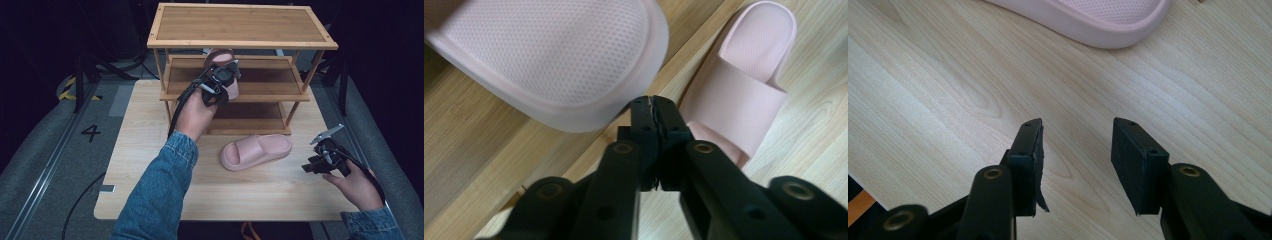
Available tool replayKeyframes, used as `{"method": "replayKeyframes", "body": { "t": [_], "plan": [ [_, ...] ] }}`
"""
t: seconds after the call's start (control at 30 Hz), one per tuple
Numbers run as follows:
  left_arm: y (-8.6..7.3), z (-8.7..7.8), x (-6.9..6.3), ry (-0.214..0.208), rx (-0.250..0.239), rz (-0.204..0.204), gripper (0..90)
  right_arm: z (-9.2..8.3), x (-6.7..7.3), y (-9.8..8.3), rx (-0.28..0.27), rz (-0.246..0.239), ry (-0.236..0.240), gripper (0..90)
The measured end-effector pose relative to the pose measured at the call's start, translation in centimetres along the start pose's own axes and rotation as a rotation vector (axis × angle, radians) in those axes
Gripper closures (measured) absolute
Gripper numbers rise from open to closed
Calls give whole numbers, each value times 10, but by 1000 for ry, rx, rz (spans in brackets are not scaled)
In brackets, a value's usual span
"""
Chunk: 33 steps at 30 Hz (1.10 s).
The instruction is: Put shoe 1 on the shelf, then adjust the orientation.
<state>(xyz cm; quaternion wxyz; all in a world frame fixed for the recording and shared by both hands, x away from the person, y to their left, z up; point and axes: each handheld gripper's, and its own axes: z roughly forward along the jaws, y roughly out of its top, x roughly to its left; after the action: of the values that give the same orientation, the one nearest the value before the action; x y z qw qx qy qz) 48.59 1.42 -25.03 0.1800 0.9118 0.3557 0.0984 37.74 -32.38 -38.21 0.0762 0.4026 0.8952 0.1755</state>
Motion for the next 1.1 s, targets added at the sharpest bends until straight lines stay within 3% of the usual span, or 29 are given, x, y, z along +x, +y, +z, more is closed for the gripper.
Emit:
{"method": "replayKeyframes", "body": {
  "t": [0.03, 0.13, 0.17, 0.3, 0.43, 0.5, 0.53, 0.57, 0.6, 0.67, 0.7, 0.77, 0.83, 0.9, 0.97, 1.03, 1.1],
  "plan": [
    [-2, -2, -1, -3, -3, -3, 732, 0, 0, 0, -5, 2, 3, 567],
    [-11, -11, -6, -40, -27, 12, 681, 0, -1, 0, -6, 7, 10, 562],
    [-19, -17, -9, -77, -33, 30, 636, 0, -3, 0, -6, 17, 9, 559],
    [-36, -29, -11, -118, -69, 47, 565, 1, -5, 0, -10, 33, 19, 560],
    [-57, -40, -11, -107, -107, 48, 629, 4, -4, 1, -5, 37, 26, 566],
    [-65, -41, -11, -103, -99, 46, 638, 5, -4, 3, -11, 37, 27, 575],
    [-75, -40, -10, -64, -68, 46, 633, 5, -2, 5, -23, 46, 39, 582],
    [-75, -40, -10, -64, -68, 46, 620, 5, -2, 5, -23, 46, 39, 582],
    [-86, -34, -9, -35, -23, 32, 593, 6, -2, 7, -31, 47, 51, 584],
    [-99, -28, -5, 0, 8, -25, 589, 8, -1, 10, -29, 45, 54, 606],
    [-99, -28, -5, 0, 8, -25, 580, 8, -1, 10, -29, 45, 54, 606],
    [-119, -17, 2, -23, 17, -92, 560, 10, 0, 14, -11, 51, 79, 665],
    [-135, -5, 4, -49, 35, -107, 538, 11, -1, 18, -8, 54, 101, 705],
    [-152, 10, 6, -40, 77, -122, 443, 12, -3, 24, -13, 50, 96, 719],
    [-161, 20, 8, -19, 107, -128, 456, 13, -4, 30, -18, 52, 96, 730],
    [-168, 23, 13, 37, 131, -143, 450, 14, -5, 36, -21, 54, 103, 739],
    [-176, 26, 19, 48, 119, -191, 377, 17, -6, 42, -22, 61, 119, 745]
  ]
}}
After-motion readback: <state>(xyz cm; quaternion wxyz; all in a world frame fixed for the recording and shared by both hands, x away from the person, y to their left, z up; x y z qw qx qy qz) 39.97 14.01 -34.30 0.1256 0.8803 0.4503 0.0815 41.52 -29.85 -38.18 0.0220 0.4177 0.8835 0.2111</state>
